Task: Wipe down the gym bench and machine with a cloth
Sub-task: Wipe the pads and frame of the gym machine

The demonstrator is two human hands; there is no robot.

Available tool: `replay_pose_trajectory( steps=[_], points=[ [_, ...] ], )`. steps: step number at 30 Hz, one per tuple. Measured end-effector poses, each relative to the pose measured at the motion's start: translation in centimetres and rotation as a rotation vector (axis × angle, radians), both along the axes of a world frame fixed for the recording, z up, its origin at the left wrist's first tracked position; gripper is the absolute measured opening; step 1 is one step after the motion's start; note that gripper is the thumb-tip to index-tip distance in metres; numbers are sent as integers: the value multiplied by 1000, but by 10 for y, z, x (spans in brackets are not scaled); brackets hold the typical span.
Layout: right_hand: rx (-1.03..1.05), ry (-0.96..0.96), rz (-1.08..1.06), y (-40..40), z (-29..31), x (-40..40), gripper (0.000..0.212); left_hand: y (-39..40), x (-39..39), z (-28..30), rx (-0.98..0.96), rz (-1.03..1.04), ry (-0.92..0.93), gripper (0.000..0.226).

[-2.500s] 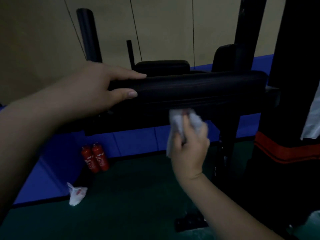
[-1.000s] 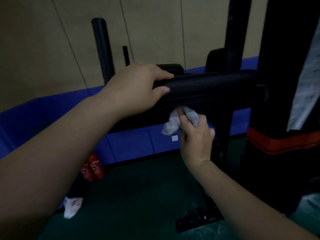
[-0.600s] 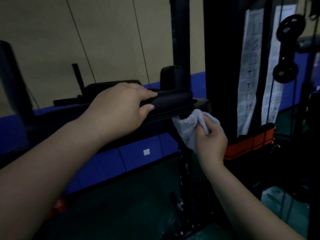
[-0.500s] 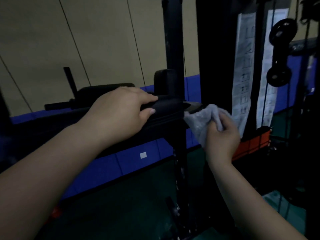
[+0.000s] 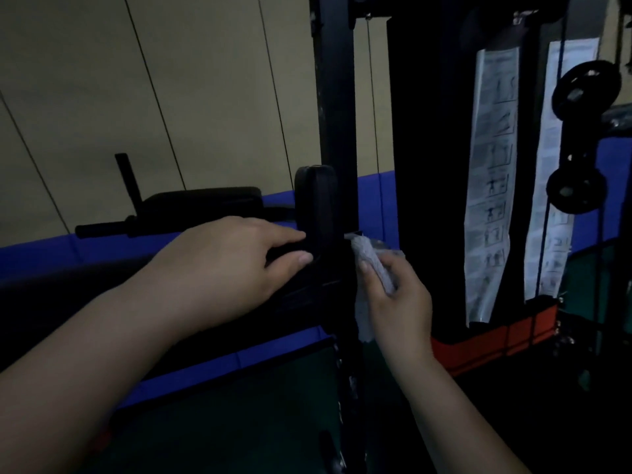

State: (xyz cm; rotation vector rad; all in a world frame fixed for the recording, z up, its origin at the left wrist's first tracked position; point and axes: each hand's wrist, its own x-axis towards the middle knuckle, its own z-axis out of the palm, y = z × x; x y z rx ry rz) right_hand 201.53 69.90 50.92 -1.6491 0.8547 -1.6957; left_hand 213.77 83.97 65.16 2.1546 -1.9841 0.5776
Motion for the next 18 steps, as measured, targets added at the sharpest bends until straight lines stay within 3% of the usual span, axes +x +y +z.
replay_pose_trajectory(
  steps=[3, 8, 11, 14, 18],
  points=[
    [-48, 114, -95, -8, -5, 3, 24, -7, -3, -2, 3, 9, -21, 67],
    [-24, 209, 14, -3, -8, 7, 44, -21, -3, 6, 102, -7, -14, 76],
    [25, 177, 153, -2, -8, 4, 36, -27, -3, 16, 200, -15, -30, 78],
    [-34, 133, 64, -5, -13, 1, 29, -34, -1, 23, 275, -43, -57, 78],
    [45, 15, 76, -31, -14, -7, 17, -46, -2, 29, 358, -62, -53, 74]
  ],
)
